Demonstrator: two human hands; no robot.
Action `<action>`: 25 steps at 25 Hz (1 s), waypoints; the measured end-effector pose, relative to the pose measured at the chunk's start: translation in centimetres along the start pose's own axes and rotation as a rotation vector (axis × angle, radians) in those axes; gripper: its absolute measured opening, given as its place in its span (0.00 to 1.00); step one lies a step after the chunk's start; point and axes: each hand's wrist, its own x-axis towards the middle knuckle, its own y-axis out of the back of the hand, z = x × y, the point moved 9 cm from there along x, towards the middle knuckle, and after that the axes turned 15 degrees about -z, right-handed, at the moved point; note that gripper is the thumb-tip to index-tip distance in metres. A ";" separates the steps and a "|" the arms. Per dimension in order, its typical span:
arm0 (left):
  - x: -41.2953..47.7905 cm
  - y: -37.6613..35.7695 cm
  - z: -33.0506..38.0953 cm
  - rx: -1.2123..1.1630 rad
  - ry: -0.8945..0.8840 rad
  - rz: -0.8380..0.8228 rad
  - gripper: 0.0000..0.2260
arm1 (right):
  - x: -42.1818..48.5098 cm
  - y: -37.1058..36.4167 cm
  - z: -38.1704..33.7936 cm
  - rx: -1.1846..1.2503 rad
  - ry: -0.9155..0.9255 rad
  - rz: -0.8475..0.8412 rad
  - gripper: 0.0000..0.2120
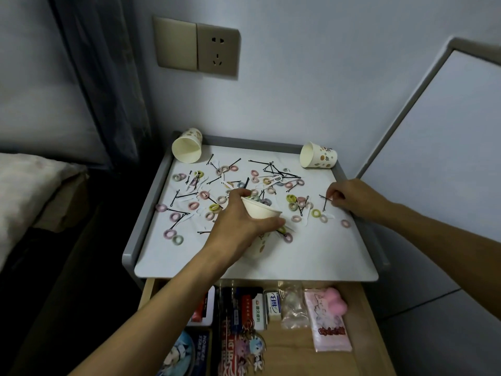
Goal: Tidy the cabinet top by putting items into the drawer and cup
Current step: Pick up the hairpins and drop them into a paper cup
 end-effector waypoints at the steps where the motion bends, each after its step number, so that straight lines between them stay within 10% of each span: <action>1: -0.1 -0.2 0.1 0.005 -0.005 -0.005 0.36 | -0.1 -0.4 -0.1 0.020 0.020 0.018 0.09; 25: 0.2 0.3 -0.4 -0.017 -0.012 0.013 0.39 | 2.8 -0.7 -4.0 0.194 0.023 0.061 0.04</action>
